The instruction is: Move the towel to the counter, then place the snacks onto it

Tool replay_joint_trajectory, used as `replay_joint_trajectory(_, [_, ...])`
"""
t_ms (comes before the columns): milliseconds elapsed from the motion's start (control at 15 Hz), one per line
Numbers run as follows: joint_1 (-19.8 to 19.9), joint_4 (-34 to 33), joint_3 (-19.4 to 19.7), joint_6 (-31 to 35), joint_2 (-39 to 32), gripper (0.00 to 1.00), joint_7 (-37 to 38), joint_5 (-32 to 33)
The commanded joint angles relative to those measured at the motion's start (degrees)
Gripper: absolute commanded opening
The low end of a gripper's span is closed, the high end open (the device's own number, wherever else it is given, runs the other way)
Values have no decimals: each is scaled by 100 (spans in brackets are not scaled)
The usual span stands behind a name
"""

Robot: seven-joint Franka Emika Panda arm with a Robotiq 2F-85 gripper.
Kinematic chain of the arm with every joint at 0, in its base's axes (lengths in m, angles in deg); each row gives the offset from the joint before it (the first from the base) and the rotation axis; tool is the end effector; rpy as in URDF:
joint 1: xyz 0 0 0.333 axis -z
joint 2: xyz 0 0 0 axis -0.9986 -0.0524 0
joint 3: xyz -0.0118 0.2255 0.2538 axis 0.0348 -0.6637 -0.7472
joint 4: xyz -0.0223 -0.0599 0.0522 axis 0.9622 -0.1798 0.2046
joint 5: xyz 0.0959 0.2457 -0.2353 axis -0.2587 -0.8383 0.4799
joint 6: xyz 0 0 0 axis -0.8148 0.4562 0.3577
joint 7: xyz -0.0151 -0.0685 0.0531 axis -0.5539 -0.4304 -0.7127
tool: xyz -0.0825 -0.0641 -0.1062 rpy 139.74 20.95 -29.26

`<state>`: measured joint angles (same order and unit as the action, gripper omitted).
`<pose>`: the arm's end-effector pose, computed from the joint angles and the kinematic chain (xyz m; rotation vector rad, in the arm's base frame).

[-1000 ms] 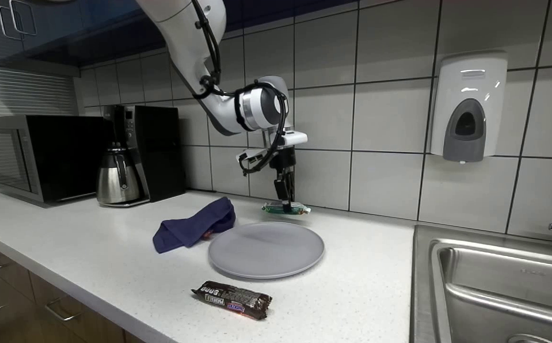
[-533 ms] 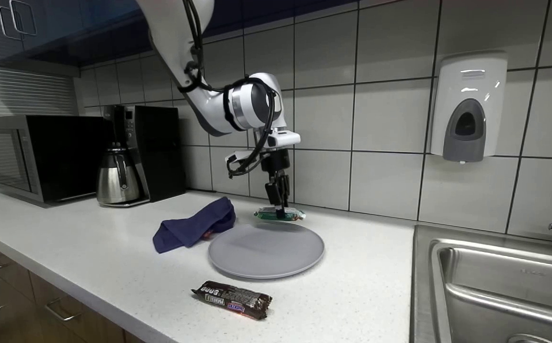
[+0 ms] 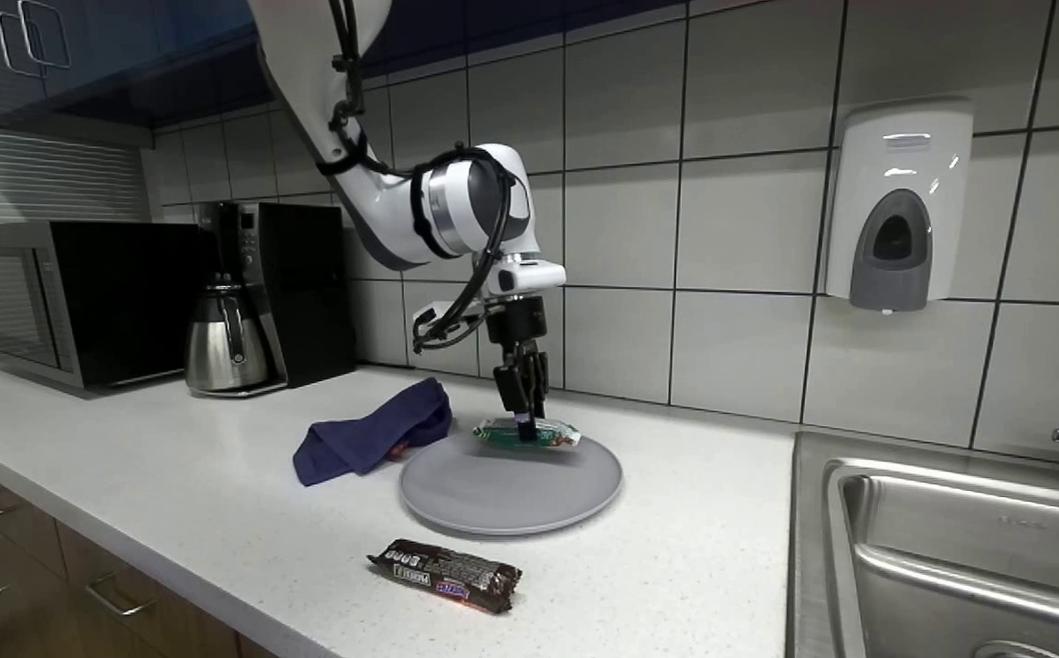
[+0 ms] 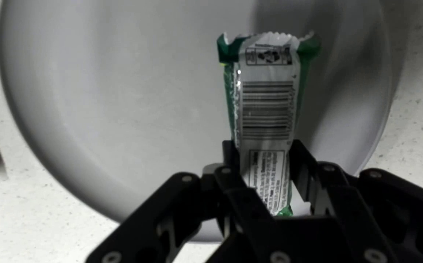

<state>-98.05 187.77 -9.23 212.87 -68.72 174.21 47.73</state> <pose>0.6065 0.0207 0.2596 2.3598 -1.7771 0.1366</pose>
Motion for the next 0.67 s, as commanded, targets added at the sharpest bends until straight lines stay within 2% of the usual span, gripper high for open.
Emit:
replay_joint_trajectory(0, [-17, 374, -11, 55, 329, 14, 254, 186])
replay_joint_trajectory(67, [-28, 388, -9, 32, 340, 64, 281, 224])
replay_joint_trajectory(200, [-29, 445, -12, 49, 401, 72, 310, 278])
replay_joint_trajectory(400, [-34, 587, -15, 78, 573, 95, 367, 349])
replay_joint_trajectory(467, [-35, 642, -17, 82, 641, 99, 391, 368])
replay_joint_trajectory(600, [-56, 851, -9, 107, 854, 100, 505, 475])
